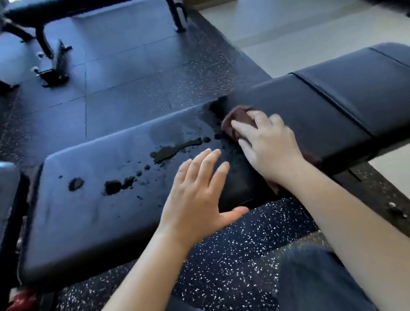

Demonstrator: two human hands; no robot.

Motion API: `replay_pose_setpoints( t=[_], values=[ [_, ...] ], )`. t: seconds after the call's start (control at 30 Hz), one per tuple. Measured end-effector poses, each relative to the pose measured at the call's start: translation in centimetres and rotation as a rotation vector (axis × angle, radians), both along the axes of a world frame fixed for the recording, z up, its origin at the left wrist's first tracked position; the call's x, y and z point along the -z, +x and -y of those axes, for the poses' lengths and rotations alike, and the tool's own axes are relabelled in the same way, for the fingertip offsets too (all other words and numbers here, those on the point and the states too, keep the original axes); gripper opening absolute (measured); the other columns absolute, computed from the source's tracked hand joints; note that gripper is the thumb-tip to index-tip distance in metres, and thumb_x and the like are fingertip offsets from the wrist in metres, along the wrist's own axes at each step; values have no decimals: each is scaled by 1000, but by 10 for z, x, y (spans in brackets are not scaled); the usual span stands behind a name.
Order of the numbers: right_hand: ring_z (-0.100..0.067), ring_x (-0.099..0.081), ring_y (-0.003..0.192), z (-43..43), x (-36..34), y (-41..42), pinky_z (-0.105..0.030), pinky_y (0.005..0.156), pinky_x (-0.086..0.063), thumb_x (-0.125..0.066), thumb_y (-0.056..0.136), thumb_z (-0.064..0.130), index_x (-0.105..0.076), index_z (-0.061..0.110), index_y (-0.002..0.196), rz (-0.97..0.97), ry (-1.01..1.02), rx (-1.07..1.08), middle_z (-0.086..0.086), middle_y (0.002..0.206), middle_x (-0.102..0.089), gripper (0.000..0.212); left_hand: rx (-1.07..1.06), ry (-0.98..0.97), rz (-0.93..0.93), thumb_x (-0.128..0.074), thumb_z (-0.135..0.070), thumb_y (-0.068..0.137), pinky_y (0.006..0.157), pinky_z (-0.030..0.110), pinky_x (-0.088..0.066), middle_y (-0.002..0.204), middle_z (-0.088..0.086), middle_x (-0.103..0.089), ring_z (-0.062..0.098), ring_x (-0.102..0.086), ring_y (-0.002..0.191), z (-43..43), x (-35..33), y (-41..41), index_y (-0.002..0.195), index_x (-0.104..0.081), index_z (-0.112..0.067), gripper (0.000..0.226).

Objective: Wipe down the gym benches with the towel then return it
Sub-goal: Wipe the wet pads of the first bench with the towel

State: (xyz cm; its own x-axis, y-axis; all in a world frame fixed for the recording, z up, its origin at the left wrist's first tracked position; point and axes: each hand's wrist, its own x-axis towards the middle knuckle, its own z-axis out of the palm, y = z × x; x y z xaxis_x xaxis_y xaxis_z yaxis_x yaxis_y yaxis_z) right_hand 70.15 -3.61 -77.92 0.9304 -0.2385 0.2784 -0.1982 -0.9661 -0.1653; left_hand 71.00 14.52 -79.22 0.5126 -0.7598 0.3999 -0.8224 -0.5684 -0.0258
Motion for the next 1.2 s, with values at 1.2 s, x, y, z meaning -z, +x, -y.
replay_pose_setpoints(
  t=[1.2],
  values=[
    [-38, -32, 120, -37, -13, 91, -46, 95, -33, -37, 96, 24, -43, 23, 131, -176, 85, -1, -13, 143, -29, 36, -243, -88, 47, -57, -56, 73, 87, 41, -48, 113, 14, -63, 30, -60, 106, -45, 19, -14, 104, -68, -5, 61]
  ],
)
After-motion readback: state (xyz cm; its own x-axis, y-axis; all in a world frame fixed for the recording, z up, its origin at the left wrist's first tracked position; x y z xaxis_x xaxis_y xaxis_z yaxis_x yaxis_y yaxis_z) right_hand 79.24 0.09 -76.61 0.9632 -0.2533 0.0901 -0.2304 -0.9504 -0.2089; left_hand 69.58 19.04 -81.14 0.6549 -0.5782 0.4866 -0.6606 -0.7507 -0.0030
